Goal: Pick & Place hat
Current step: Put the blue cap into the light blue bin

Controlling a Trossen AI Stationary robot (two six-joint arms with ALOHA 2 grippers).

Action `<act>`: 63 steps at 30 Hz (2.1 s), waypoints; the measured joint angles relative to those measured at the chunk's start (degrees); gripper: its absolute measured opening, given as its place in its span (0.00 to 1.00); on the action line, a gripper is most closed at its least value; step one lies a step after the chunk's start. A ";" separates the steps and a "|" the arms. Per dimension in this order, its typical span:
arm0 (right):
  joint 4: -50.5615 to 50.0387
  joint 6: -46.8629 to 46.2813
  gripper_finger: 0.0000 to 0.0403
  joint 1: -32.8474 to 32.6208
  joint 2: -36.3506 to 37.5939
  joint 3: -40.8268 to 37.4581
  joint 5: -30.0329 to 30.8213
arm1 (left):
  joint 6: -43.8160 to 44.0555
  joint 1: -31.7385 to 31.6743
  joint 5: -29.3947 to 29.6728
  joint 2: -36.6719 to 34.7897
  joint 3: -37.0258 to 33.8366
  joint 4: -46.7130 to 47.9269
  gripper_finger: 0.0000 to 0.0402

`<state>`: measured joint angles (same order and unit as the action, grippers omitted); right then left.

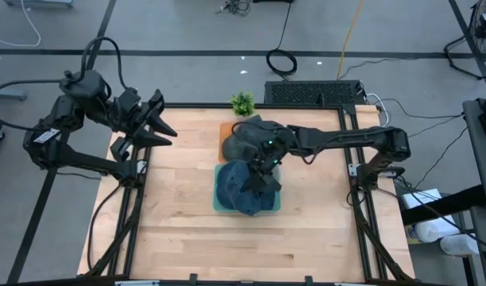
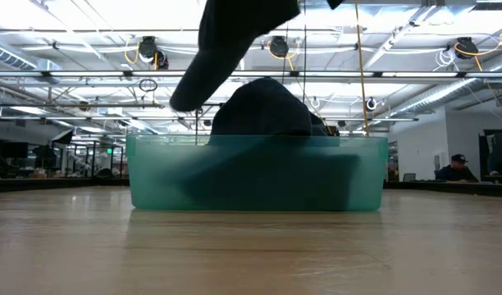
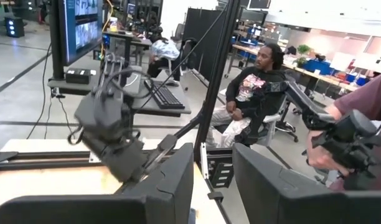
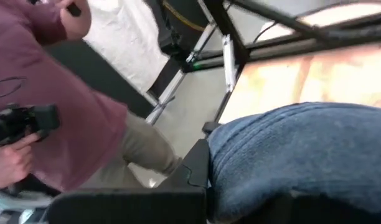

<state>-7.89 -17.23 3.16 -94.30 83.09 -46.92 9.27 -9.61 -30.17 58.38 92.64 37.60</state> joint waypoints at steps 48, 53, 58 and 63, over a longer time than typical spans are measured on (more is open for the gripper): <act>-3.37 7.01 0.35 5.04 -4.41 -17.97 15.38 | -1.40 0.00 2.25 -1.41 0.02 2.91 0.30; -4.66 6.16 0.55 5.11 -2.93 -18.01 15.39 | -1.45 0.00 2.25 -1.41 0.02 2.98 0.30; -4.52 7.92 0.67 5.18 -0.09 -18.01 15.76 | -1.41 0.00 2.25 -1.41 0.02 2.98 0.30; -5.59 8.32 0.73 6.06 4.14 -18.01 15.76 | -1.99 0.00 3.28 -1.41 0.02 2.93 0.30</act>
<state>-13.48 -8.90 9.23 -90.16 65.08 -31.15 7.28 -9.61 -26.89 56.97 92.66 40.53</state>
